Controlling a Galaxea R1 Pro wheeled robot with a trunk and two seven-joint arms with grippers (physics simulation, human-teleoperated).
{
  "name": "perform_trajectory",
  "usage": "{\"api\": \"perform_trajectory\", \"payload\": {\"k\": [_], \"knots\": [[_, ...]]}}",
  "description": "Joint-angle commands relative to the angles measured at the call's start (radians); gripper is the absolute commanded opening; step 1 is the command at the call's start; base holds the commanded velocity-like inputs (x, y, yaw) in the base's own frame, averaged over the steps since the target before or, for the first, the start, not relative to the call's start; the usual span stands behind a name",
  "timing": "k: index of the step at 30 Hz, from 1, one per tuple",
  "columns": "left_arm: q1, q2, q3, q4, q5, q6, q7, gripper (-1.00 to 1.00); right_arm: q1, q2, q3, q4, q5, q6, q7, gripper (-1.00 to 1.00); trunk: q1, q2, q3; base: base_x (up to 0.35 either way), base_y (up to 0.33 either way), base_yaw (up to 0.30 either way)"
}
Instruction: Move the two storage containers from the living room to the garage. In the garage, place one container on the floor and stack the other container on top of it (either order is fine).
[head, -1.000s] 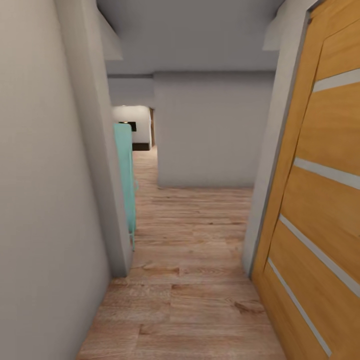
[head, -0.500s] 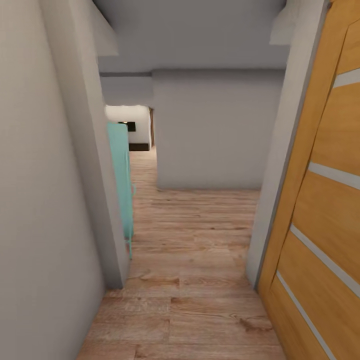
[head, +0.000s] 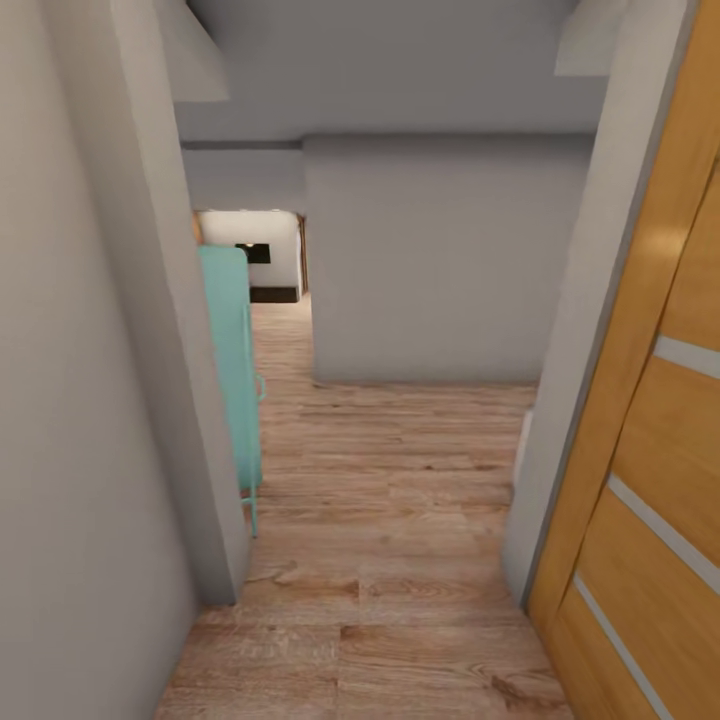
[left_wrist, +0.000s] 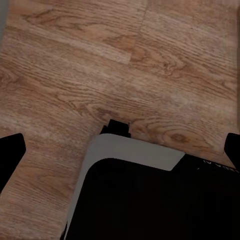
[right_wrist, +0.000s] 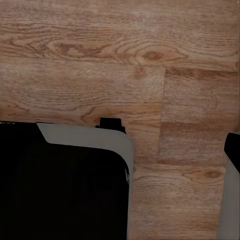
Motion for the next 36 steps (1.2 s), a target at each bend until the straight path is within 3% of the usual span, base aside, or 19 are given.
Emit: {"api": "perform_trajectory", "payload": {"k": [1,36], "knots": [[-0.001,0.000,-0.001,0.001,0.004,-0.003,0.002,1.00,-0.001,0.000,0.009,0.003,-0.010,-0.006,-0.001,1.00,0.001,-0.001,-0.001,0.325,0.000,0.000],[-0.001,-0.002,0.001,0.001,-0.001,-0.001,0.001,1.00,-0.001,0.000,0.009,0.003,-0.010,-0.006,-0.001,1.00,0.001,-0.001,-0.001,0.325,0.000,0.000]]}}
